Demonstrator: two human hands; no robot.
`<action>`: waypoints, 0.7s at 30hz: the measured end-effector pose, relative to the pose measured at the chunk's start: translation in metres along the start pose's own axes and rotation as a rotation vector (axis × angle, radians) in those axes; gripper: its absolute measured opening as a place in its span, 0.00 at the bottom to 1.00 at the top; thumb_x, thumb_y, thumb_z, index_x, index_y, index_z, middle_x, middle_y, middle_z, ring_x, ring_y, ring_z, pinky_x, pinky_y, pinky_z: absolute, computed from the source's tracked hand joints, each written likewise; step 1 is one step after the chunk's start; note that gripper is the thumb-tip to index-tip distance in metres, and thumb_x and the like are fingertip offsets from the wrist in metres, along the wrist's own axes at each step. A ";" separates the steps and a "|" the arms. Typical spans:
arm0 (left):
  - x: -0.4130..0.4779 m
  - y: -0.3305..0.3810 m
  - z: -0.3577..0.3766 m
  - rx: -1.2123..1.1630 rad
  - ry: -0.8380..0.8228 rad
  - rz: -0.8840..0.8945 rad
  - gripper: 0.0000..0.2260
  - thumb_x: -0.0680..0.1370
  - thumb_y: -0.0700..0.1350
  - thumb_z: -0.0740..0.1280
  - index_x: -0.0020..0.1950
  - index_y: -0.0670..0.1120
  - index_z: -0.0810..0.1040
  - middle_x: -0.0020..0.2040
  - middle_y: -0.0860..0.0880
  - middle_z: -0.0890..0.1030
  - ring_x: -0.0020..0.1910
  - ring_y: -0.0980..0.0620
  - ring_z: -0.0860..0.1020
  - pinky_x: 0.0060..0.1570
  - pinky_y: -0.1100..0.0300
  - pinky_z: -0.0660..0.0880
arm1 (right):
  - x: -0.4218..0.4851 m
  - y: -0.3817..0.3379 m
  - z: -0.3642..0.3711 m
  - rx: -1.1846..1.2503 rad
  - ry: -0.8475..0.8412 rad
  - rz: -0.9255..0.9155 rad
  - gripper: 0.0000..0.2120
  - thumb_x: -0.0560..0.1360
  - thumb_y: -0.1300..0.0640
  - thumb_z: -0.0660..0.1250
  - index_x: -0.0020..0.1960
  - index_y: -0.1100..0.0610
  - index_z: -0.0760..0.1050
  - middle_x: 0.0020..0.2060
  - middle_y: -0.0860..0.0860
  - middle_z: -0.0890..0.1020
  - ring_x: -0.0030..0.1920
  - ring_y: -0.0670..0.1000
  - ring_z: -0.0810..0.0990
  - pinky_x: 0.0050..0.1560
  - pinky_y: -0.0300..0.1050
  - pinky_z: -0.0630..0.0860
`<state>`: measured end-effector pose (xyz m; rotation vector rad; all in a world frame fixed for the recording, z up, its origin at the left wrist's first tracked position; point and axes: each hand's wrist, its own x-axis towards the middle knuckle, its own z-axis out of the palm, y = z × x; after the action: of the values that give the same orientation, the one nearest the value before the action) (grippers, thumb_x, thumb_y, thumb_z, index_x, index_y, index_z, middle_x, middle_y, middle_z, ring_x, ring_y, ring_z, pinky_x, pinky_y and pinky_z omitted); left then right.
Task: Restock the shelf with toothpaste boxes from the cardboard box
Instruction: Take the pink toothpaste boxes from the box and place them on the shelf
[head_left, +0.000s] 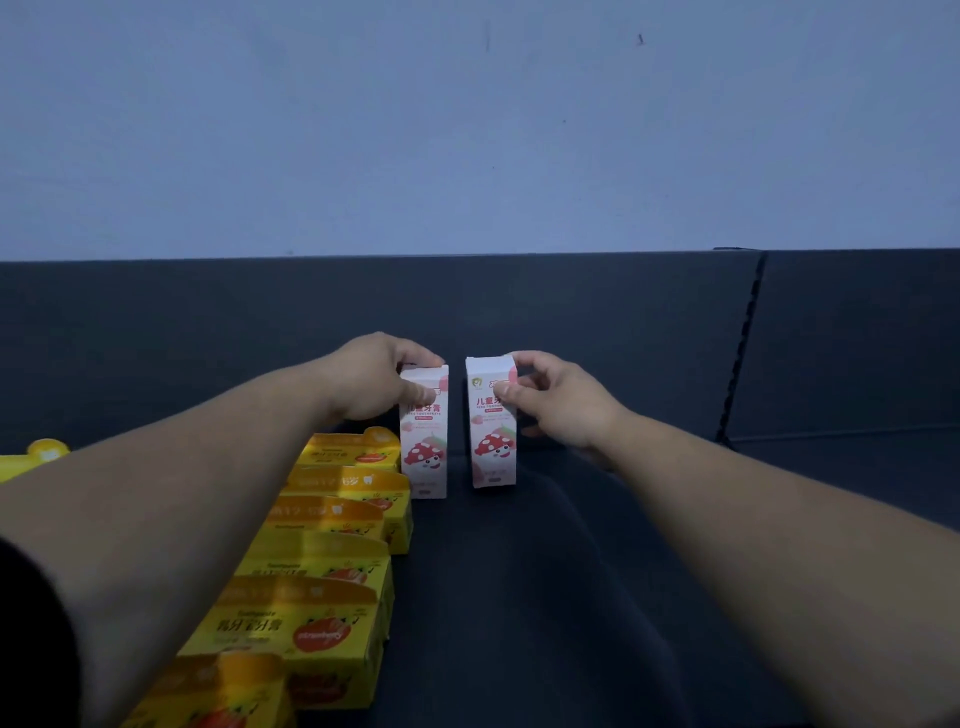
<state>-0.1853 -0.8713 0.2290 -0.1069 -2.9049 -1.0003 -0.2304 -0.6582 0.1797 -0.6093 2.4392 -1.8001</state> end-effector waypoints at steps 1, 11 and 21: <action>0.000 -0.001 0.001 -0.011 -0.005 0.002 0.16 0.77 0.42 0.69 0.65 0.52 0.76 0.53 0.53 0.83 0.52 0.55 0.80 0.52 0.57 0.76 | 0.000 0.000 0.001 -0.011 -0.009 0.006 0.12 0.78 0.56 0.68 0.61 0.49 0.75 0.45 0.49 0.83 0.52 0.54 0.83 0.56 0.58 0.80; -0.004 0.000 0.007 -0.072 -0.004 0.044 0.16 0.77 0.42 0.69 0.64 0.54 0.77 0.52 0.54 0.83 0.51 0.56 0.80 0.50 0.59 0.78 | -0.003 -0.001 -0.002 -0.066 -0.031 0.047 0.11 0.80 0.55 0.65 0.60 0.46 0.72 0.52 0.49 0.83 0.56 0.50 0.81 0.54 0.52 0.79; -0.014 0.008 0.011 0.046 0.057 0.095 0.30 0.73 0.43 0.73 0.73 0.55 0.67 0.69 0.52 0.73 0.65 0.51 0.72 0.55 0.61 0.72 | -0.015 -0.004 -0.004 -0.177 0.081 0.054 0.30 0.74 0.49 0.72 0.73 0.48 0.65 0.59 0.47 0.77 0.56 0.48 0.79 0.51 0.44 0.78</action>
<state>-0.1709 -0.8594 0.2241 -0.2081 -2.8391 -0.9065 -0.2163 -0.6502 0.1816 -0.4850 2.6611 -1.6327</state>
